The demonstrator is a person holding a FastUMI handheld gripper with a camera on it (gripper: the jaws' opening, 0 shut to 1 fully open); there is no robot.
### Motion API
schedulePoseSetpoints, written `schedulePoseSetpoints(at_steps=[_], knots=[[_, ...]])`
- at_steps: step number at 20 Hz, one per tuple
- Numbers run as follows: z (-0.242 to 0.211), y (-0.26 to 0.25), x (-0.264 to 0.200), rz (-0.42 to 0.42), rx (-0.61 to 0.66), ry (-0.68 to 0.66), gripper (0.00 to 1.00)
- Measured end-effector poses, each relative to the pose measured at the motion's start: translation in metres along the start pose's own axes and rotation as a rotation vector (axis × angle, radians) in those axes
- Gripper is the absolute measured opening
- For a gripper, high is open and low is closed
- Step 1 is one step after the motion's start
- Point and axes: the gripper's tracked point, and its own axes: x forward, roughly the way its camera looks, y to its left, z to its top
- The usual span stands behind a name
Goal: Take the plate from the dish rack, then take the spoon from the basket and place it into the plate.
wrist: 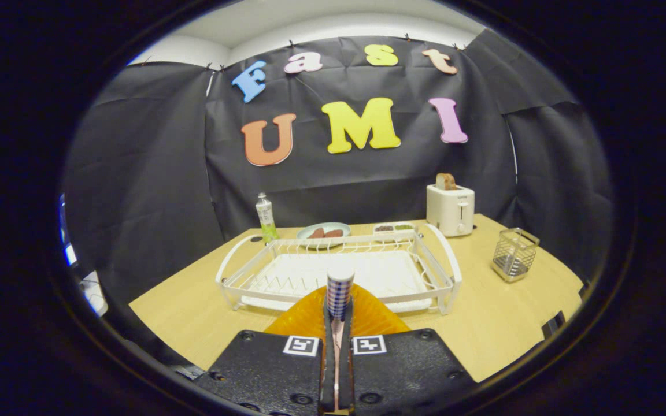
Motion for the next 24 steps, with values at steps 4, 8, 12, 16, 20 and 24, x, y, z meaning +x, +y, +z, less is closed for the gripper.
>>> schedulePoseSetpoints(at_steps=[4, 8, 12, 16, 20, 24], knots=[[-0.016, 0.008, 0.004, 0.014, 0.018, 0.043, 0.09], [-0.018, 0.012, 0.003, 0.018, 0.026, 0.05, 0.15], [-0.007, -0.001, -0.002, -0.004, 0.012, 0.017, 0.26], [0.019, -0.023, -0.008, -0.044, -0.002, -0.049, 0.57], [0.039, -0.028, -0.006, -0.034, -0.014, -0.082, 0.76], [0.062, -0.027, -0.014, -0.023, -0.029, -0.137, 0.82]])
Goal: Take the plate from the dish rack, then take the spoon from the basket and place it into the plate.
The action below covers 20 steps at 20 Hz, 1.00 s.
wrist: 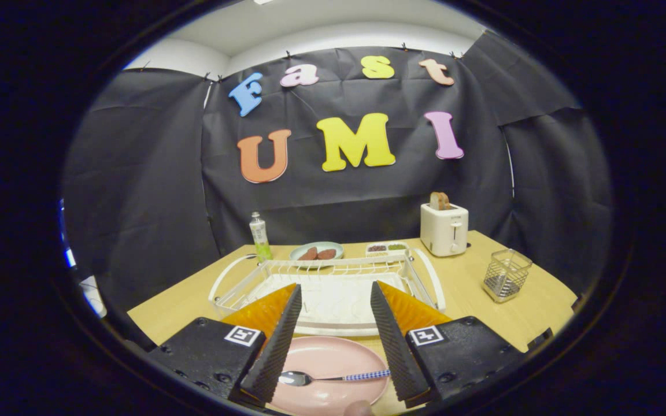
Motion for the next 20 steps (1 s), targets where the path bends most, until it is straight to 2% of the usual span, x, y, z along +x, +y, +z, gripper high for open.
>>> schedulePoseSetpoints(at_steps=[3, 10, 13, 16, 20], knots=[[0.018, -0.014, -0.011, -0.031, -0.015, -0.054, 0.93], [0.048, -0.05, -0.058, -0.164, -0.103, -0.25, 0.97], [0.037, -0.045, -0.083, -0.17, -0.119, -0.292, 0.97], [0.02, -0.042, -0.097, -0.158, -0.122, -0.264, 0.98], [0.018, -0.042, -0.108, -0.142, -0.091, -0.255, 0.98]])
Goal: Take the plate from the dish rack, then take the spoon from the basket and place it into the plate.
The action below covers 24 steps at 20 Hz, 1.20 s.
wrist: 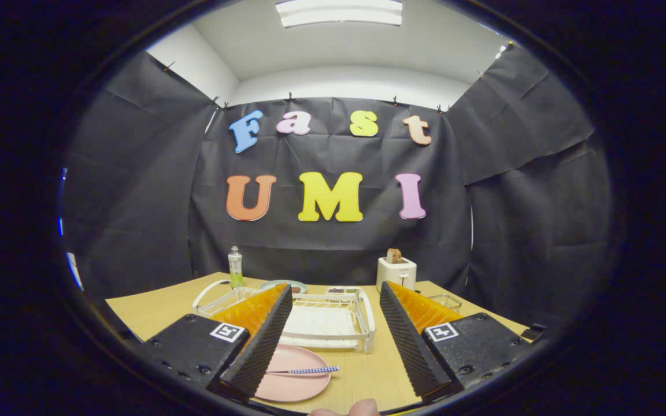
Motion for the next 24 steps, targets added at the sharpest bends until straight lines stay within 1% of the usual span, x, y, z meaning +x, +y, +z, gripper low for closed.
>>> schedulePoseSetpoints(at_steps=[2, 3, 4, 5, 8, 10, 11, 13, 16, 18, 22, 24], knots=[[0.001, -0.004, -0.003, -0.005, -0.003, -0.009, 0.98], [-0.006, -0.007, -0.005, -0.013, 0.026, -0.004, 0.98], [-0.008, -0.002, -0.008, 0.0, 0.054, -0.008, 0.98], [-0.012, -0.001, -0.01, -0.002, 0.057, 0.001, 0.98], [-0.019, 0.0, -0.015, -0.007, 0.036, 0.012, 0.98], [-0.012, 0.004, -0.021, 0.006, 0.061, -0.003, 0.98], [-0.01, 0.001, -0.022, -0.002, 0.063, -0.018, 0.98], [-0.011, 0.0, -0.021, -0.01, 0.043, -0.033, 0.98], [-0.022, 0.013, -0.02, 0.026, 0.04, -0.005, 0.98], [-0.023, 0.01, -0.02, 0.03, 0.021, -0.006, 0.98], [-0.024, 0.01, -0.017, 0.032, 0.053, -0.001, 0.98], [-0.024, 0.013, -0.016, 0.035, 0.048, 0.001, 0.98]])
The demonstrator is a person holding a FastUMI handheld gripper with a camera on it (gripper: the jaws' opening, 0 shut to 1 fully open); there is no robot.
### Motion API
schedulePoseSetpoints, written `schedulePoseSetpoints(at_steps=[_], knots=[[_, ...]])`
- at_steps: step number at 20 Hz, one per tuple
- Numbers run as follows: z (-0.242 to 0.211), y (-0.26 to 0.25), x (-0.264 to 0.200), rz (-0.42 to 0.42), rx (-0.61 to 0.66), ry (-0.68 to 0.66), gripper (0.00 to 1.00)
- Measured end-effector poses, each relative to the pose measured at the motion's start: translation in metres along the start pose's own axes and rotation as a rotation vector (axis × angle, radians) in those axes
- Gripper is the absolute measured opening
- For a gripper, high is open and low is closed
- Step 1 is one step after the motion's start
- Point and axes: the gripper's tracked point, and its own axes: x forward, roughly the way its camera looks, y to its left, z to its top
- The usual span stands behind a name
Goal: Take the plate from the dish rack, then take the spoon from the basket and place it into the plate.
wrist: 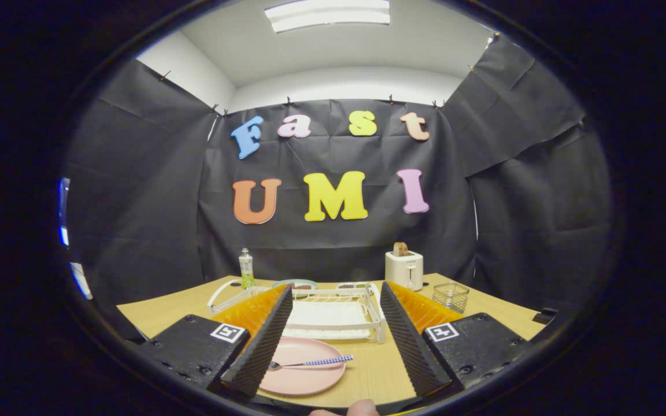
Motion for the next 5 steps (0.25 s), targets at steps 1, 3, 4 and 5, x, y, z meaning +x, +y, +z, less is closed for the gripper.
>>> schedulePoseSetpoints(at_steps=[1, 3, 4, 5], knots=[[-0.0011, 0.0007, 0.0009, 0.001, -0.005, 0.0, 0.98], [-0.002, 0.0015, 0.0014, 0.001, -0.009, 0.005, 0.98], [-0.0014, 0.002, 0.0022, 0.001, -0.009, 0.007, 0.98], [-0.0025, 0.0008, 0.0013, -0.004, -0.011, 0.009, 0.98]])
